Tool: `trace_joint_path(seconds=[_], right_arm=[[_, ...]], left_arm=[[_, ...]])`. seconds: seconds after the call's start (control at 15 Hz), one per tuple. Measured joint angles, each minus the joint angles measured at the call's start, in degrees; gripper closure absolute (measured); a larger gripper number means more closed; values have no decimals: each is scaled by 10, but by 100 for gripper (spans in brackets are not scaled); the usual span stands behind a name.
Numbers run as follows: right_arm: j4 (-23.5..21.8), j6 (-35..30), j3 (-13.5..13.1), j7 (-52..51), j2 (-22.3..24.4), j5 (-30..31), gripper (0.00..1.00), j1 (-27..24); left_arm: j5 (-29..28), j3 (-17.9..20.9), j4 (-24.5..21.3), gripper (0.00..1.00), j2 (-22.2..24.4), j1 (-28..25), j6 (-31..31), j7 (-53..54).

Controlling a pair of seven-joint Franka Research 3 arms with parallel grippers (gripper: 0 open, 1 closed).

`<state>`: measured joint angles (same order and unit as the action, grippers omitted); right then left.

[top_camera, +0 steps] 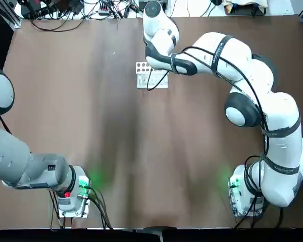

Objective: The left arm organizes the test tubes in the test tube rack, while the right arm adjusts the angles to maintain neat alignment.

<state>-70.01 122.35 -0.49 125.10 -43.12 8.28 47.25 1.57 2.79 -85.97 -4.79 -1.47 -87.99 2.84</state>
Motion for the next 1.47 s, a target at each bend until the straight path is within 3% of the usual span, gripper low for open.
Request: trace_joint_path(seconds=[0.67, 1.07, 1.47], right_arm=[[4, 5, -2, 21, -10, -5, 26, -13], [7, 20, -2, 22, -24, -50, 26, -26], [8, 23, -2, 23, -27, -88, 33, -39]], left_arm=[[0, -1, 0, 0, 0, 2, 0, 0], [0, -1, 0, 0, 0, 3, 0, 0], [0, -1, 0, 0, 0, 4, 0, 0]])
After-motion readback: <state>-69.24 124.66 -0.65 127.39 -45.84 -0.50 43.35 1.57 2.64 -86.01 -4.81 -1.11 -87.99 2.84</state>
